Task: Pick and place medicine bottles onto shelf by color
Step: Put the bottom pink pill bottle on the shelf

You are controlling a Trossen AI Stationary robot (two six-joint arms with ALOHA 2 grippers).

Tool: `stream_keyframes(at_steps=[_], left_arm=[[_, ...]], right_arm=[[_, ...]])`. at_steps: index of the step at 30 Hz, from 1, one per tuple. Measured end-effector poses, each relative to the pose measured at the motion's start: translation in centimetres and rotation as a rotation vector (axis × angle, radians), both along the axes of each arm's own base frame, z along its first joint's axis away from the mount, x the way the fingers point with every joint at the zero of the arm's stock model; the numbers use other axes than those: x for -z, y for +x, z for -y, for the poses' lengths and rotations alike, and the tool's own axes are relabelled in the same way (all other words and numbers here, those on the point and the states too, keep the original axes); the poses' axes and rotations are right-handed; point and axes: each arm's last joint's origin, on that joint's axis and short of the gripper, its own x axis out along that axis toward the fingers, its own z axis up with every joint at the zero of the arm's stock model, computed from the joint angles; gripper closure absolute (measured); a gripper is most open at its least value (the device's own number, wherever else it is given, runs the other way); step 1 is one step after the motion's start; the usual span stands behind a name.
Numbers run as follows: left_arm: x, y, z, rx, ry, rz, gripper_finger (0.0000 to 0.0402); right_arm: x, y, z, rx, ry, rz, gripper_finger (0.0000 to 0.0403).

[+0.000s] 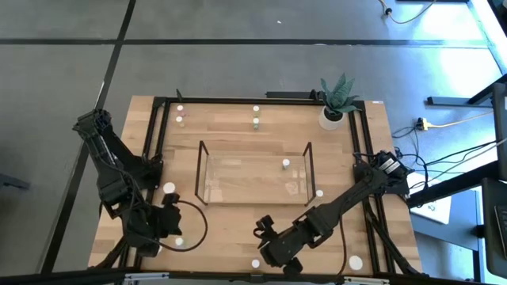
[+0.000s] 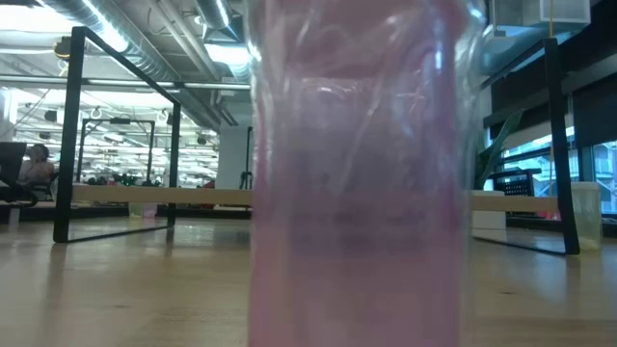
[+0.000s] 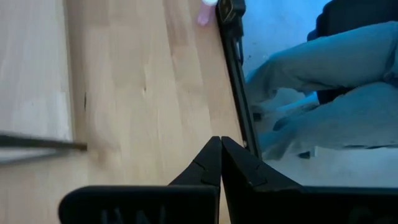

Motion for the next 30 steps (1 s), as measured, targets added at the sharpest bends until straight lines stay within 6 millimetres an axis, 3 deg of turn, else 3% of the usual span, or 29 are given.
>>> stream_keyframes(at_steps=[30], left_arm=[[-0.01, 0.02, 0.01, 0.051, 0.037, 0.023, 0.0401]], right_arm=[[-0.17, 0.49, 0.37, -0.005, 0.001, 0.029, 0.0214]])
